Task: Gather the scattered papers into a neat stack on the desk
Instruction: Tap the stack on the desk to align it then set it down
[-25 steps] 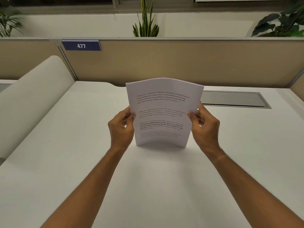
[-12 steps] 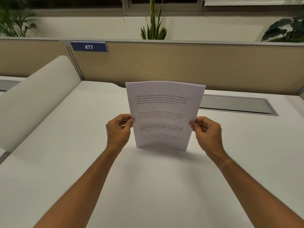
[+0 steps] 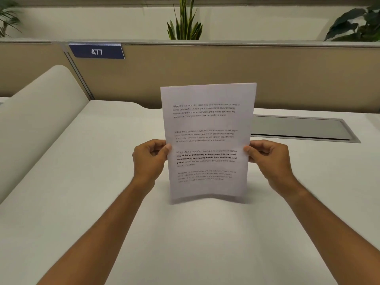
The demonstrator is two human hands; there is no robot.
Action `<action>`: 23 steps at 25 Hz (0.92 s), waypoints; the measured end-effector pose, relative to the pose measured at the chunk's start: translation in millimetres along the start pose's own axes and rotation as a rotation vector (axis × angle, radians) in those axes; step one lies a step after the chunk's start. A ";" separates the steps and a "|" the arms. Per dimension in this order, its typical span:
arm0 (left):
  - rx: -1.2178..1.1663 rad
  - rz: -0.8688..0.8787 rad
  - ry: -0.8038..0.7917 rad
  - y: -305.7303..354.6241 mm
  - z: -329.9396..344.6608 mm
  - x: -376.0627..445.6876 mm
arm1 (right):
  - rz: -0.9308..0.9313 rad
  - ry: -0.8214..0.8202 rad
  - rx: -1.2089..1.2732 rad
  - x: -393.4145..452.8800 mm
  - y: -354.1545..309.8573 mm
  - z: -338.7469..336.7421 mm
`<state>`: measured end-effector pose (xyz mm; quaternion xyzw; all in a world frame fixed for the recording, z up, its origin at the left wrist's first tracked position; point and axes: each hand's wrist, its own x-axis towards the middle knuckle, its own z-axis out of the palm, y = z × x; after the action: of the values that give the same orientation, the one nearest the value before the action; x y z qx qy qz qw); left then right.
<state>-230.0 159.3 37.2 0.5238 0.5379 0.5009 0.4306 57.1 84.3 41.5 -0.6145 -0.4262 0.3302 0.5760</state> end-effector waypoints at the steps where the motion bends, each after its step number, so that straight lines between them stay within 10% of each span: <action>1: -0.012 -0.047 0.003 0.5 -0.1 12.4 | 0.031 -0.009 0.016 11.8 -2.3 5.4; 23: 0.196 -0.478 0.023 -61.0 50.6 184.1 | 0.551 0.034 -0.075 159.3 56.8 74.9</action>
<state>-202.9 349.9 -18.3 0.4151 0.6972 0.3363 0.4780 64.8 261.8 -10.0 -0.7336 -0.2449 0.4481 0.4484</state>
